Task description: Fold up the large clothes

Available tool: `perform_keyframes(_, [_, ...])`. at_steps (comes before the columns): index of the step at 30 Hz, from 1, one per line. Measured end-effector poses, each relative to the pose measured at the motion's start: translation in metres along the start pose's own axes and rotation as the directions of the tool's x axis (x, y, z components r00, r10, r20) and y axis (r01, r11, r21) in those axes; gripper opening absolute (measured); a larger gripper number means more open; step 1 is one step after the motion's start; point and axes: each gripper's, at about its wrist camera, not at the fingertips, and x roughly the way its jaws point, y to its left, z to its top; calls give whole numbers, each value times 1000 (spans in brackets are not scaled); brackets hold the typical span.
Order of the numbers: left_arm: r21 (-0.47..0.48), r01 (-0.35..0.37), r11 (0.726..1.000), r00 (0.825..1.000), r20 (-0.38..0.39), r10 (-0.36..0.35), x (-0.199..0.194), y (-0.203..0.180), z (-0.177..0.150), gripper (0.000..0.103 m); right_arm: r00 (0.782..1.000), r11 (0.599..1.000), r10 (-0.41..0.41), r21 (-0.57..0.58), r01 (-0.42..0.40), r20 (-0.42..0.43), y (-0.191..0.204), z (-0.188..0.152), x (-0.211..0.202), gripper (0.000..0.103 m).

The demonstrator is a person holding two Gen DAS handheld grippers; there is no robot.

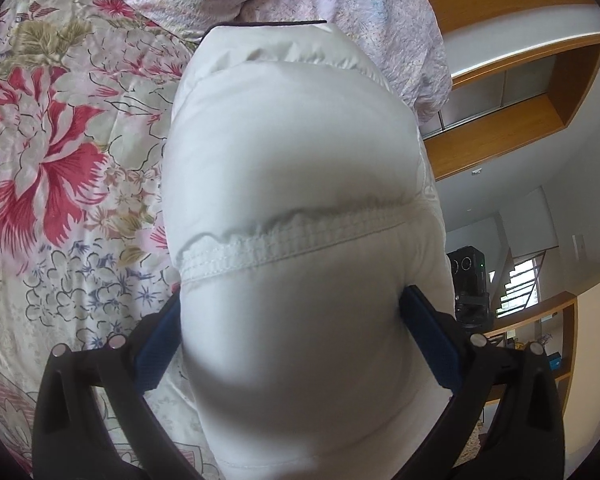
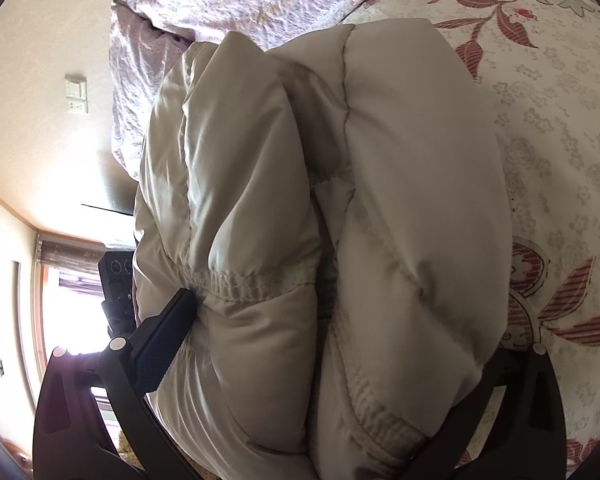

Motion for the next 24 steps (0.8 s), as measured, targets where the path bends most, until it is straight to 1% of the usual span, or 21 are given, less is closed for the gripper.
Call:
perform_keyframes(2, [21, 0, 1000, 1000, 6, 0, 0, 0, 0, 100, 1000, 1000, 1, -18, -1, 3, 3, -1, 2, 102])
perform_keyframes(8, [19, 13, 1000, 1000, 20, -13, 4, -1, 0, 99, 1000, 1000, 8, -31, -7, 27, 6, -7, 5, 102])
perform_keyframes(9, [21, 18, 1000, 1000, 26, -18, 3, -1, -1, 96, 999, 999, 14, -31, -13, 29, 5, -8, 4, 102])
perform_keyframes(10, [31, 22, 999, 999, 32, -23, 1, -4, -3, 90, 999, 999, 24, -35, -23, 33, 7, -10, 4, 100])
perform_keyframes(12, [65, 38, 997, 998, 46, -42, -9, -9, -6, 82, 998, 998, 48, -46, -46, 45, 16, -16, 4, 97])
perform_keyframes(14, [95, 55, 994, 995, 73, -62, -23, -14, -5, 81, 997, 996, 66, -56, -64, 39, 28, -19, 8, 90])
perform_keyframes(15, [104, 60, 993, 994, 88, -69, -29, -15, -4, 80, 996, 995, 80, -56, -78, 39, 33, -17, 10, 88])
perform_keyframes(17, [119, 65, 991, 989, 125, -80, -44, -15, 2, 80, 993, 992, 106, -75, -103, 41, 46, -11, 16, 85])
perform_keyframes(19, [116, 68, 991, 983, 162, -87, -59, -9, 8, 80, 992, 988, 123, -101, -118, 41, 60, 0, 25, 85])
perform_keyframes(24, [75, 36, 997, 968, 247, -53, -89, 16, 24, 80, 993, 983, 115, -148, -112, 10, 97, 39, 59, 85])
